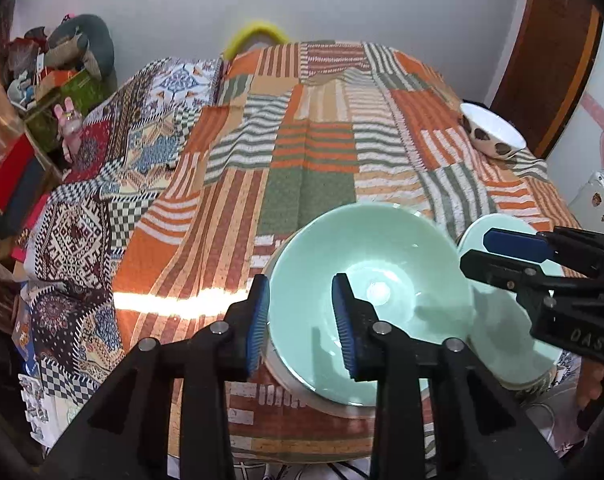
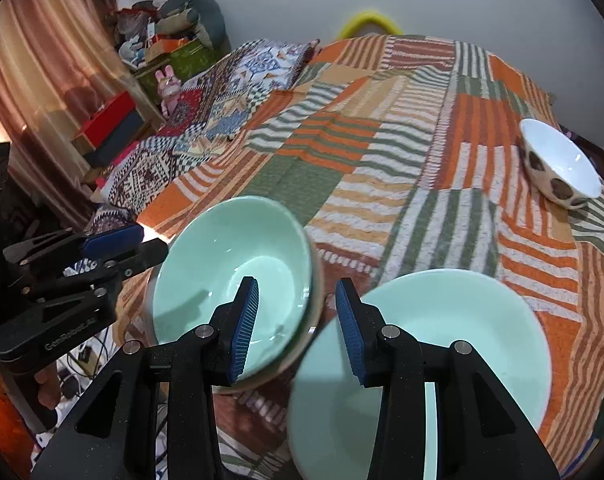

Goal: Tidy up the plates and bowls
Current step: 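Move both tools to the white spotted bowl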

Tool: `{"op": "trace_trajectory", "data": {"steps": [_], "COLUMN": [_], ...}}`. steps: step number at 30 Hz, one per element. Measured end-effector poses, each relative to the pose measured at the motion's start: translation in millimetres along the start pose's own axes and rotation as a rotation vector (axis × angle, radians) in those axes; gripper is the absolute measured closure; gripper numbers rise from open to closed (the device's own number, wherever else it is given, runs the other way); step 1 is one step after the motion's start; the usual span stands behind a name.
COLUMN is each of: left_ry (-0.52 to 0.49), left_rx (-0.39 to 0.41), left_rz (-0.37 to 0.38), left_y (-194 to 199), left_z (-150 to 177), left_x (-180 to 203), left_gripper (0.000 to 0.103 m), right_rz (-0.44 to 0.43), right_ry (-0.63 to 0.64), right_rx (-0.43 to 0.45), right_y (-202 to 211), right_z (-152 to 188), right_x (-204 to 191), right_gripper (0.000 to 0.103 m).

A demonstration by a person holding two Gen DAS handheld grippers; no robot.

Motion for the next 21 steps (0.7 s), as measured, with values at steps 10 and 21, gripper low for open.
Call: {"op": "trace_trajectory", "data": {"steps": [10,21], "left_ry": [-0.055,-0.111], "left_rx": [0.141,0.251], "left_rz": [0.045,0.161], "left_y": [29.2,34.8], "left_z": [-53.6,-129.0], "left_x": [47.0,135.9], "left_gripper": [0.051,0.033], "right_rz": [0.066,0.196], "right_ry": [-0.061,-0.164], "right_rx": [0.141,0.323], "right_y": [56.8,129.9], "right_z": [-31.0,-69.0], "right_x": [58.6,159.7], "right_gripper": [0.063,0.052]}}
Point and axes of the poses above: each gripper's, at about its wrist camera, not at the fingertips, and y roughly against the way its jaws point, x to its right, z to its underside, the point moved 9 cm from there along -y, roughly the way its jaws point, and after that the axes turned 13 degrees about x, right-handed, at the moved point
